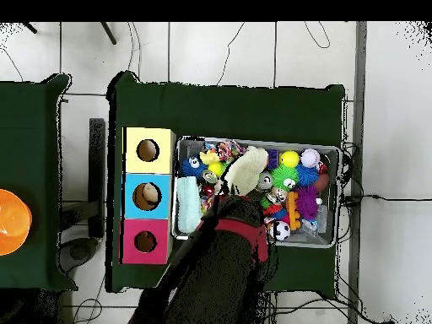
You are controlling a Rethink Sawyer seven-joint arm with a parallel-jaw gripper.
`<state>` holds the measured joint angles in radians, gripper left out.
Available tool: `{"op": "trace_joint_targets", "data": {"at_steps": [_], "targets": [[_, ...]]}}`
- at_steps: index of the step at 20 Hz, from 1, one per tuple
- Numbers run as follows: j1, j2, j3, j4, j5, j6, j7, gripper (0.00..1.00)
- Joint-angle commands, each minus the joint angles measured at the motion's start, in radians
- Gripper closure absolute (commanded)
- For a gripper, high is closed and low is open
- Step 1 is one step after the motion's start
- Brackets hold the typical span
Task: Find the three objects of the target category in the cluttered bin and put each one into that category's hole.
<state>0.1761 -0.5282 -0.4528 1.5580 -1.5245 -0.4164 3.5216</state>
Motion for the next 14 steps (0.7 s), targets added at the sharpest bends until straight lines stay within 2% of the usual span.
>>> {"op": "trace_joint_targets", "data": {"at_steps": [1,4,5,14], "targets": [[-0.063,0.03,0.089,0.069,0.007,-0.041,-0.001,1.0],[-0.066,0.028,0.088,0.072,-0.01,-0.051,0.008,1.0],[-0.068,0.027,0.089,0.073,-0.012,-0.053,0.007,0.0],[-0.065,0.037,0.075,0.063,-0.045,-0.055,0.03,0.0]]}}
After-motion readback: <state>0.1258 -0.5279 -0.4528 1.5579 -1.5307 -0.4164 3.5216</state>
